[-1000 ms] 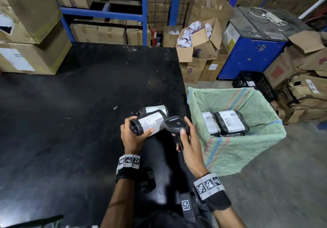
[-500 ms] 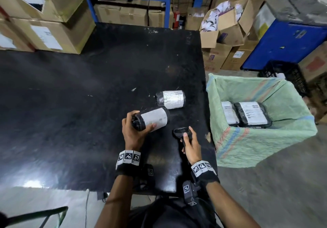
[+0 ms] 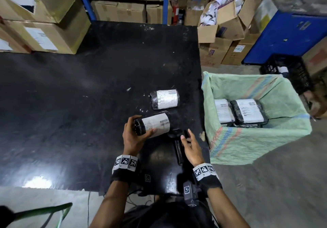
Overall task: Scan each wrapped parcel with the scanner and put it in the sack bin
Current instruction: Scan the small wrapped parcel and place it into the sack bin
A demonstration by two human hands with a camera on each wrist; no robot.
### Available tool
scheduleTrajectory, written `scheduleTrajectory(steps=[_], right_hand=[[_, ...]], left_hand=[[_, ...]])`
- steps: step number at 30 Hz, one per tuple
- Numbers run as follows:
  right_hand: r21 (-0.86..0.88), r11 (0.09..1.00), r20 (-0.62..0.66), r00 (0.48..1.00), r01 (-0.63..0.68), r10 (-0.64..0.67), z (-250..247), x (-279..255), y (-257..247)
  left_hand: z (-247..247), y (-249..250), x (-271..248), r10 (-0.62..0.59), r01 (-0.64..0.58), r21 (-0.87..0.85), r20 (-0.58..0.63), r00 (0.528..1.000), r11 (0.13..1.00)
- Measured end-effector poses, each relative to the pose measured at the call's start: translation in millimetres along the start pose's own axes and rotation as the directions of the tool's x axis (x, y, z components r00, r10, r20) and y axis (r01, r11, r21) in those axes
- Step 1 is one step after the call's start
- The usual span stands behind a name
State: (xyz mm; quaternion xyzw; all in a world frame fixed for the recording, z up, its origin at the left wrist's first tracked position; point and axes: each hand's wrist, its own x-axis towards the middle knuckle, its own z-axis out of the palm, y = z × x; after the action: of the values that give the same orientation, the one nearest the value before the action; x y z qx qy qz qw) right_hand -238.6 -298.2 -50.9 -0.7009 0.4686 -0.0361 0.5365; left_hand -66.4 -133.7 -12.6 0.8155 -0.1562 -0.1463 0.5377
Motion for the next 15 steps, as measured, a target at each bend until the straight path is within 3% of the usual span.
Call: scheduleTrajectory(steps=[8,15], right_hand=[[0.284,0.938,0.034,0.976,0.198,-0.216,-82,-3,-43],[0.302,0.909,0.11,0.936,0.288,-0.333,-157,4,-74]], left_hand=[[50,55,10,0.039,0.01,-0.183,0.262,0.964,0.983],[100,93,21,0.094,0.041,-0.319,0.399,0.912,0.947]])
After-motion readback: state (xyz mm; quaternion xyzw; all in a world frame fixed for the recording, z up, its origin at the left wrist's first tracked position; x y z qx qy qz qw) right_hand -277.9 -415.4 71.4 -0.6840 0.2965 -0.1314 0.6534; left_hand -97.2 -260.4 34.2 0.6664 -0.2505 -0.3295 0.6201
